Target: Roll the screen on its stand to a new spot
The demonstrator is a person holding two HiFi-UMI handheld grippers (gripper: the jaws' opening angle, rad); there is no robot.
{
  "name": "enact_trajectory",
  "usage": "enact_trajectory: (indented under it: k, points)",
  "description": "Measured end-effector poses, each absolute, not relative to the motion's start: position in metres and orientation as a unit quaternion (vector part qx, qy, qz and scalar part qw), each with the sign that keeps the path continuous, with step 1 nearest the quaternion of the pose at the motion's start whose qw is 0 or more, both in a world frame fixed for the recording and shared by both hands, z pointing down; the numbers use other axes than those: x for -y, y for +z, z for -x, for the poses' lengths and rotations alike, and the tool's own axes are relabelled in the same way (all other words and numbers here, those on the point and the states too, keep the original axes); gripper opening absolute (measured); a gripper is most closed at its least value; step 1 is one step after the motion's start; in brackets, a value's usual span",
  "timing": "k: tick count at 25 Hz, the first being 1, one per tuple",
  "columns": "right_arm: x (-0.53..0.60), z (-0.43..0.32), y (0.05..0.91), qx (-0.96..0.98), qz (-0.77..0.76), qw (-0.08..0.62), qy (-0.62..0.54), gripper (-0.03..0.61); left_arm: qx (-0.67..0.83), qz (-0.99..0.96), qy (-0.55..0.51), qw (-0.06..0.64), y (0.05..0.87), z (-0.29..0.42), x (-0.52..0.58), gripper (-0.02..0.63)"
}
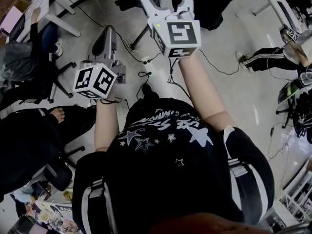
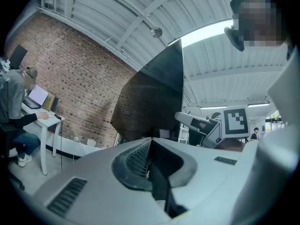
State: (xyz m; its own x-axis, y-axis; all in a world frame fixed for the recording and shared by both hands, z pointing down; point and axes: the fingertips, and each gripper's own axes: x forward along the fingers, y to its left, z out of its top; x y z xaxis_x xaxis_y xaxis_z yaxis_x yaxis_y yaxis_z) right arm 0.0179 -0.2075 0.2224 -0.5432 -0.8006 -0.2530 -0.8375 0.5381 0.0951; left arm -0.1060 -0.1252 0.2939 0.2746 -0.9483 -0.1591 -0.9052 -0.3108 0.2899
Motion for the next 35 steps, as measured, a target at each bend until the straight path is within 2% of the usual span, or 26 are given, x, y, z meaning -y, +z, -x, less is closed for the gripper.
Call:
enact_trajectory:
  k: [7, 11, 19, 26, 35]
  points:
    - [0.178, -0.041, 0.254, -0.882, 0.462, 0.069, 0.069, 0.308, 0.589, -0.792, -0.141, 0.075, 0.301, 0.084, 0.095, 0.011]
    - [0.157, -0.051, 0.271, -0.895, 0.435, 0.085, 0.038, 0.307, 0.591, -0.792, -0.133, 0.082, 0.308, 0.074, 0.080, 0.011]
    - [0.130, -0.061, 0.290, -0.903, 0.424, 0.063, 0.031, 0.305, 0.561, -0.813, -0.128, 0.088, 0.310, 0.060, 0.079, 0.011]
    - [0.114, -0.072, 0.311, -0.900, 0.435, 0.039, 0.007, 0.278, 0.536, -0.828, -0.127, 0.106, 0.320, 0.046, 0.071, 0.011]
    - [0.079, -0.038, 0.327, -0.897, 0.442, 0.021, -0.016, 0.252, 0.530, -0.830, -0.133, 0.114, 0.318, 0.076, 0.037, 0.011]
